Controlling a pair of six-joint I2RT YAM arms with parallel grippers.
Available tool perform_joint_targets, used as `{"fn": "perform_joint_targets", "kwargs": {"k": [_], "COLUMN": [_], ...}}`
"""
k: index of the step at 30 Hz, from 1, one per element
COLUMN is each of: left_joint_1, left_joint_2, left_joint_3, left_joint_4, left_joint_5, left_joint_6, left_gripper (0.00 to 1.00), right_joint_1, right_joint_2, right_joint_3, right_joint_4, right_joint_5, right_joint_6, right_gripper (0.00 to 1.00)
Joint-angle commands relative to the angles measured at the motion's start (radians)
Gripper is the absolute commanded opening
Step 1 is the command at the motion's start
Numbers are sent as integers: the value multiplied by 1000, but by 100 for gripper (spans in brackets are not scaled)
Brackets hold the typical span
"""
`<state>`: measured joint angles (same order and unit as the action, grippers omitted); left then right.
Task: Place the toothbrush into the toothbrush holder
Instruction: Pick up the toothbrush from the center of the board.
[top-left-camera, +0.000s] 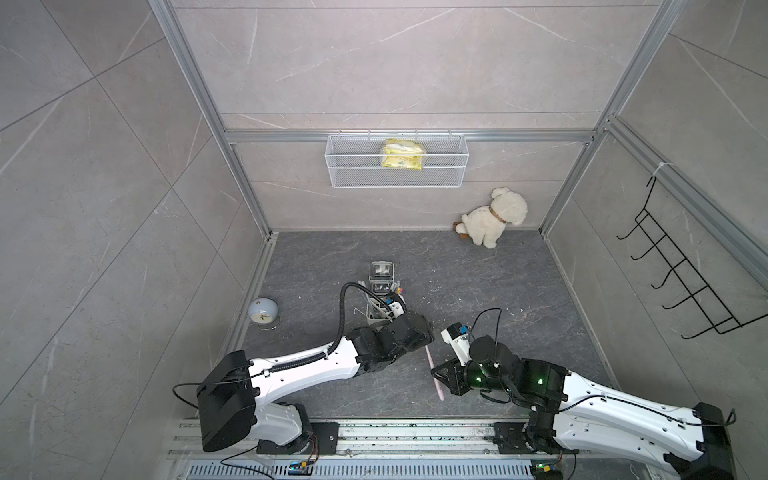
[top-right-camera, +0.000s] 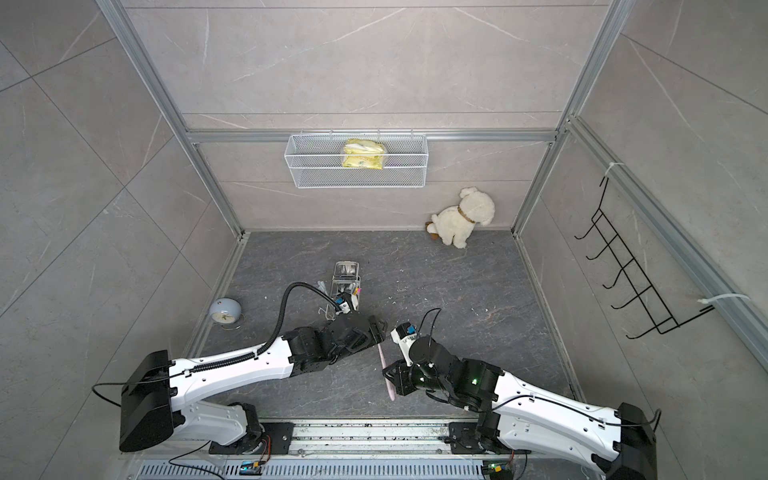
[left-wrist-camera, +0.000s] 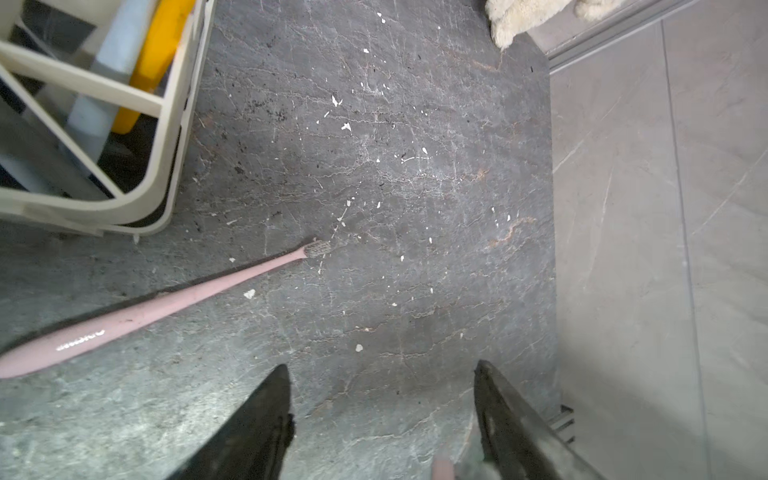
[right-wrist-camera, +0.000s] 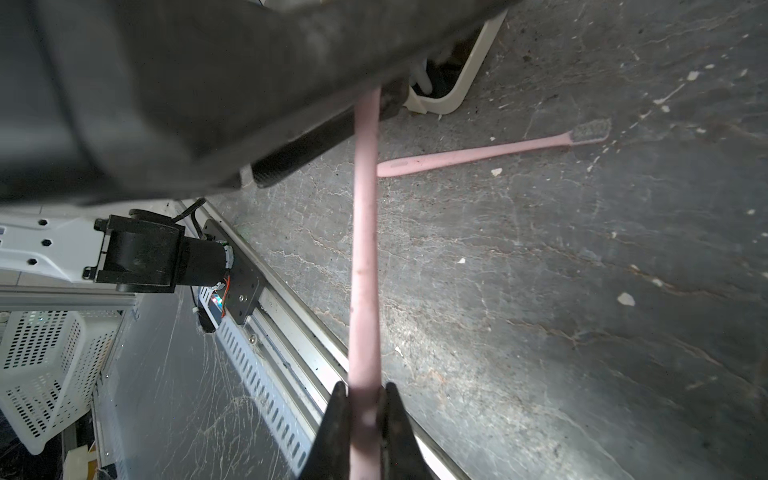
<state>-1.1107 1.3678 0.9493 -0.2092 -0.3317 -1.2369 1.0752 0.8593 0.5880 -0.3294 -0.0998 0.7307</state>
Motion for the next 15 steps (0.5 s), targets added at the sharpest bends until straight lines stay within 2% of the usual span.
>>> {"fn": "perform_joint_targets", "kwargs": {"k": [1,6,9,15], "left_joint_1": [12,33,34,35], "left_joint_2": [16,38,40,16], "left_joint_3": [5,-11,-8,14], "left_joint_4": [68,134,123,35], "left_joint_5": [23,72,70,8], "left_joint_6": [0,2,1,13], "left_gripper": [51,23,10,0], "right_joint_1": [15,20,20,21], "right_joint_2": [3,31,41,65], "right_joint_3": [0,-5,-5,-4], "right_joint_4": [43,65,62,24], "right_joint_5": [-13,-9,3,77], "right_joint_6": [6,5,3,11], "right_gripper": [12,12,12,21]}}
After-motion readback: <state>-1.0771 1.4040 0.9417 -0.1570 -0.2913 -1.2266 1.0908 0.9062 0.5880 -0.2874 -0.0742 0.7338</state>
